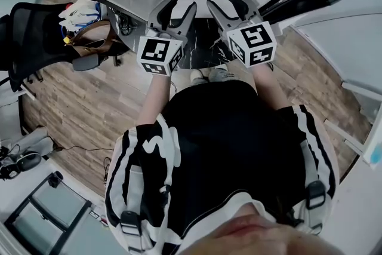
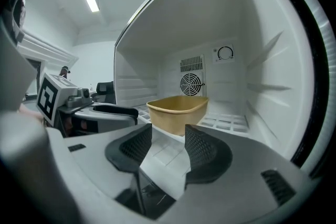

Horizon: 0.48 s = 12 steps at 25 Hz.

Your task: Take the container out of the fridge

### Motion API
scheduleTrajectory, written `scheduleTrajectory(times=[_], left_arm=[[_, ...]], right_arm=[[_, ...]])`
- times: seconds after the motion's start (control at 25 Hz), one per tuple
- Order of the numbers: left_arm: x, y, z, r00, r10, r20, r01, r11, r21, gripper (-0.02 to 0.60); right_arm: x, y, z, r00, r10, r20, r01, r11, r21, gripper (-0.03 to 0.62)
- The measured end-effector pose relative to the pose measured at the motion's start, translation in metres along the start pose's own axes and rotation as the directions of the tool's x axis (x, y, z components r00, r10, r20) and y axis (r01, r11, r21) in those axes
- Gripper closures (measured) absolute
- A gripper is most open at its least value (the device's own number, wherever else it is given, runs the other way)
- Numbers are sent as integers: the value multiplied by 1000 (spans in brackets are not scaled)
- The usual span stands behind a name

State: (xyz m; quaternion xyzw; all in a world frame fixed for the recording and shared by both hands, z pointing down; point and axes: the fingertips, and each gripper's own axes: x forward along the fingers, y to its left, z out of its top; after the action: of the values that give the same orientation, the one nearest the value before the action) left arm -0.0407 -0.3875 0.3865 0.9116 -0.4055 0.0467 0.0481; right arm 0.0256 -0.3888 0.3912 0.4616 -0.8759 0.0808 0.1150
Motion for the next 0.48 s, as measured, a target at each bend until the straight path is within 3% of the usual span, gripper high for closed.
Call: scheduleTrajectory(times=[0.48], left_arm=[[12, 8, -1, 1000, 1, -16, -1, 1000, 1, 393]], right_arm=[[10, -9, 1, 1000, -7, -19, 6, 1000, -9, 395]])
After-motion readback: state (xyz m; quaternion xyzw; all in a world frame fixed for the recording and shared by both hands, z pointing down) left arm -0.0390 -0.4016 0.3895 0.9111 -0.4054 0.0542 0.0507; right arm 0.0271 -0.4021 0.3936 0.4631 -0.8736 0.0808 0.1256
